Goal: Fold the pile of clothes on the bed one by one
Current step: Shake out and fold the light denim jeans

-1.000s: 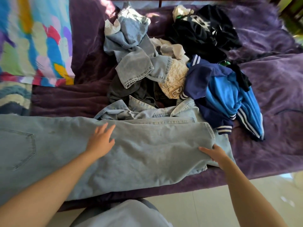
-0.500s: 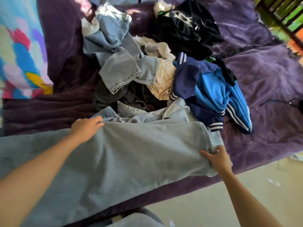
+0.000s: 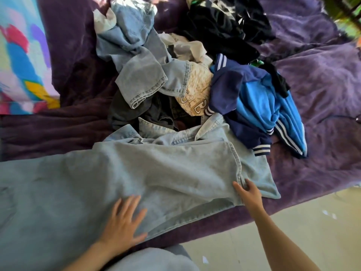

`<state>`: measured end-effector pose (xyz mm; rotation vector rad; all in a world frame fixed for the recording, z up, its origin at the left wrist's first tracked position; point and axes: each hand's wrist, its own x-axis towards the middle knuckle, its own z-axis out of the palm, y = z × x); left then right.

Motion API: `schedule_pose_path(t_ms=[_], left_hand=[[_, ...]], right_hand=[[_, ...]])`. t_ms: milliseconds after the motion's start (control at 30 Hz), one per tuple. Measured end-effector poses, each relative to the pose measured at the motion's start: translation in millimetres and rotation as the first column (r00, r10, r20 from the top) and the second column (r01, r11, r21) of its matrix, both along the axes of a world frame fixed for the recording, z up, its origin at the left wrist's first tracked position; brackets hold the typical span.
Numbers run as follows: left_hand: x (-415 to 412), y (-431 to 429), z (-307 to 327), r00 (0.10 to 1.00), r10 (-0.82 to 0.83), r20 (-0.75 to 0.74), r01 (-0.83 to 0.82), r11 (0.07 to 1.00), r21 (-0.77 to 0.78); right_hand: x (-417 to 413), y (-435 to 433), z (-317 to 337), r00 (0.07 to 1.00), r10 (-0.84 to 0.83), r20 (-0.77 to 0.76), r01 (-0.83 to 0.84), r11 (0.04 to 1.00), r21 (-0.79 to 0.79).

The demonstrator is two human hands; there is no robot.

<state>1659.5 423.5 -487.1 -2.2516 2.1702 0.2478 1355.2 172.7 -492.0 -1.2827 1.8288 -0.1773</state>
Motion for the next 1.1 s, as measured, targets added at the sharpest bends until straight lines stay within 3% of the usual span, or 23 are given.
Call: schedule_pose_path(t_ms=[100, 233, 300, 367, 433, 500, 567, 667, 767, 833, 900, 1033, 1100], left_hand=[[-9, 11, -1, 0.999, 0.018, -0.028, -0.014, 0.992, 0.129], [1, 0, 17, 0.991, 0.048, -0.125, -0.033, 0.992, 0.123], [14, 6, 24, 0.981, 0.006, -0.193, 0.006, 0.998, 0.062], [21, 15, 34, 0.971, -0.056, -0.232, 0.082, 0.991, 0.104], [15, 16, 39, 0.978, -0.100, -0.181, 0.132, 0.975, 0.177], [4, 7, 43, 0.986, -0.025, -0.167, 0.084, 0.929, 0.361], [-3, -1, 38, 0.981, 0.038, -0.190, 0.036, 0.928, 0.370], [-3, -9, 38, 0.975, 0.117, -0.191, -0.073, 0.972, 0.225], [6, -6, 31, 0.966, 0.246, -0.084, -0.215, 0.937, 0.276], [13, 6, 18, 0.898, 0.440, 0.030, -0.418, 0.828, 0.374], [20, 22, 10, 0.818, 0.571, 0.073, -0.522, 0.683, 0.510], [20, 32, 8, 0.807, 0.582, 0.099, -0.522, 0.626, 0.579], [21, 30, 10, 0.812, 0.573, 0.111, -0.516, 0.616, 0.595]], right_hand=[[-8, 4, 4, 0.993, 0.118, 0.015, -0.118, 0.993, 0.000], [3, -15, 17, 0.995, 0.098, -0.004, -0.097, 0.979, -0.180], [6, -26, 21, 0.988, 0.128, -0.087, -0.145, 0.963, -0.229], [3, -28, 18, 0.952, 0.192, -0.237, -0.231, 0.962, -0.148], [1, -21, 9, 0.878, 0.294, -0.377, -0.290, 0.954, 0.070], [6, -11, 2, 0.817, 0.337, -0.468, -0.251, 0.938, 0.239], [17, -8, 0, 0.827, 0.289, -0.481, -0.233, 0.957, 0.175], [28, -12, -5, 0.854, 0.323, -0.407, -0.318, 0.945, 0.081], [29, -17, -13, 0.965, 0.170, -0.201, -0.141, 0.978, 0.153], [26, -20, -12, 0.995, 0.022, -0.099, -0.004, 0.984, 0.176], [23, -28, -7, 0.997, -0.003, -0.074, 0.018, 0.979, 0.204], [24, -43, 13, 0.993, -0.037, 0.111, -0.009, 0.919, 0.395], [28, -50, 29, 0.984, -0.030, 0.174, -0.040, 0.922, 0.384]])
